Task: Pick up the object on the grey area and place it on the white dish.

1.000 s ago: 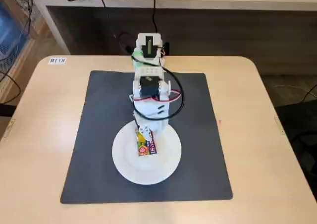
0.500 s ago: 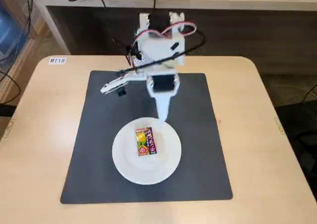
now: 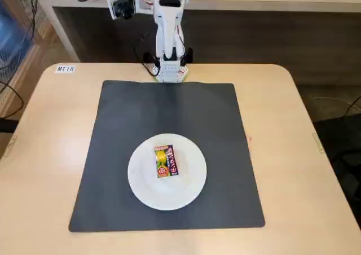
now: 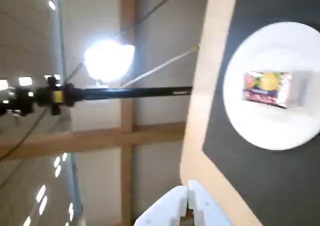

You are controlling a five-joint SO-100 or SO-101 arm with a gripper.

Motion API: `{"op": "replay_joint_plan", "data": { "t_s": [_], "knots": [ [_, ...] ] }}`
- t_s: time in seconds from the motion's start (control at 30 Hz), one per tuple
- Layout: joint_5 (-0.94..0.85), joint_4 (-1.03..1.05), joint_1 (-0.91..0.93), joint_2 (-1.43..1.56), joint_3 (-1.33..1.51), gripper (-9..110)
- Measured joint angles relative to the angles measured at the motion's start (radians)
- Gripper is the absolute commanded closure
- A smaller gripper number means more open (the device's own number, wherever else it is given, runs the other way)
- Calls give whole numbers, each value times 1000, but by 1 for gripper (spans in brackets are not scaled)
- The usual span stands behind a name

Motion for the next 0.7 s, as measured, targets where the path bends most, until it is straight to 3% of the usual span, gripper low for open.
{"op": "replay_joint_plan", "data": {
  "t_s": [0.23,0.7],
  "knots": [
    [0,-21,6,281,485,101],
    [9,-77,12,285,825,101]
  ]
}}
